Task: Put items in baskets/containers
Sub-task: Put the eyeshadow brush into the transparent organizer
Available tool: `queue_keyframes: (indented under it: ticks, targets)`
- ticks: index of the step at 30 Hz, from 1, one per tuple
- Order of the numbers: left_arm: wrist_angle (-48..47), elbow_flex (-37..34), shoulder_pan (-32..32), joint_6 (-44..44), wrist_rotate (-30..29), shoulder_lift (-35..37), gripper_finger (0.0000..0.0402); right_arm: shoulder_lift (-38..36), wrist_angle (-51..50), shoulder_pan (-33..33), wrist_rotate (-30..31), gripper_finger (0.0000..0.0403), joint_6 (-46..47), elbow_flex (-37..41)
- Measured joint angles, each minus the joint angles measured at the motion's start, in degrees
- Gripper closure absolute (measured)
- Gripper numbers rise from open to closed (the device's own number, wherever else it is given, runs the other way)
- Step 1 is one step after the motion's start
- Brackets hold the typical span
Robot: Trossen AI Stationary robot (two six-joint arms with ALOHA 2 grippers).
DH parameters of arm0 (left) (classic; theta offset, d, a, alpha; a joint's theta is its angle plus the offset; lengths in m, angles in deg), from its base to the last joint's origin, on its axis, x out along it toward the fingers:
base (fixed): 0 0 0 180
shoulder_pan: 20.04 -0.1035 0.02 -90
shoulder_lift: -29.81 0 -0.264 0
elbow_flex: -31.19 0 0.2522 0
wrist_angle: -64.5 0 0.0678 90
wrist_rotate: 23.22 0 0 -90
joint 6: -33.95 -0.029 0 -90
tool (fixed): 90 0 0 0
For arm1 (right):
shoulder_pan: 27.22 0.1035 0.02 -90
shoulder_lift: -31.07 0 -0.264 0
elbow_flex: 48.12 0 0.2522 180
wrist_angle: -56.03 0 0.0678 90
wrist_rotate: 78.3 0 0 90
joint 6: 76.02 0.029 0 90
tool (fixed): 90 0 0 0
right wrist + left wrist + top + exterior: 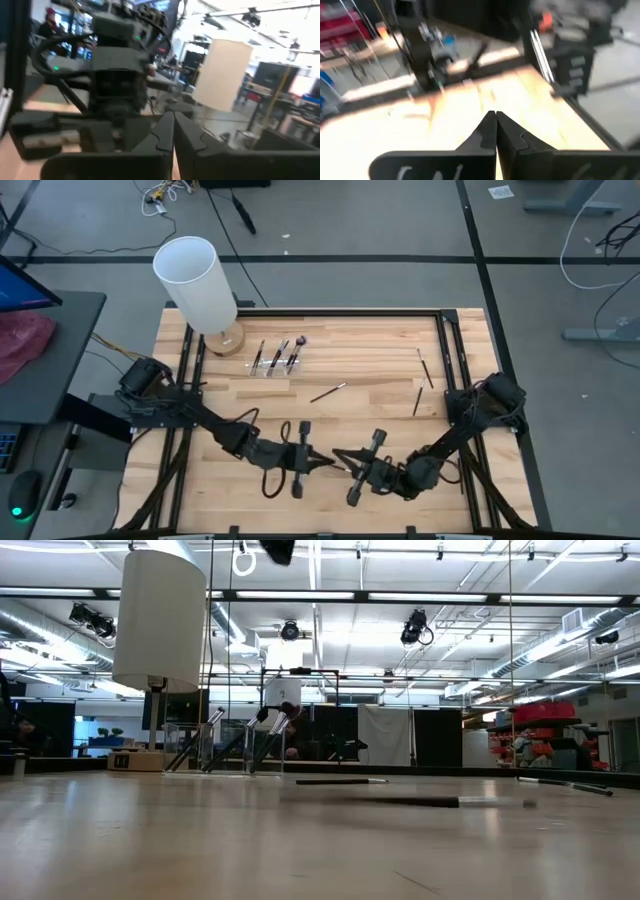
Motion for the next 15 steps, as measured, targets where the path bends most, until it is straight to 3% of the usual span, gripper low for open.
queue_keyframes:
  ticks: [3, 6, 11, 15]
  targets:
    - [-7.0, 0.0, 0.6, 4.3, 0.3, 0.2, 0.0401, -1.9, -0.1, 1.7, 1.9, 0.0393, 3.3, 4.0]
    - [-12.2, 0.0, 0.3, 9.3, 1.4, -0.5, 0.0401, -4.8, -0.8, 2.8, 1.3, 0.0399, 14.0, 10.6]
    - [-12.5, 0.0, -2.2, 12.0, 12.0, -4.0, 0.0395, -8.5, -2.7, 3.7, 1.4, 0.0398, 35.0, 22.4]
    - [-12.8, 0.0, -4.5, 10.0, 19.3, -7.9, 0.0351, -8.8, -3.4, 3.8, -1.0, 0.0399, 47.2, 28.3]
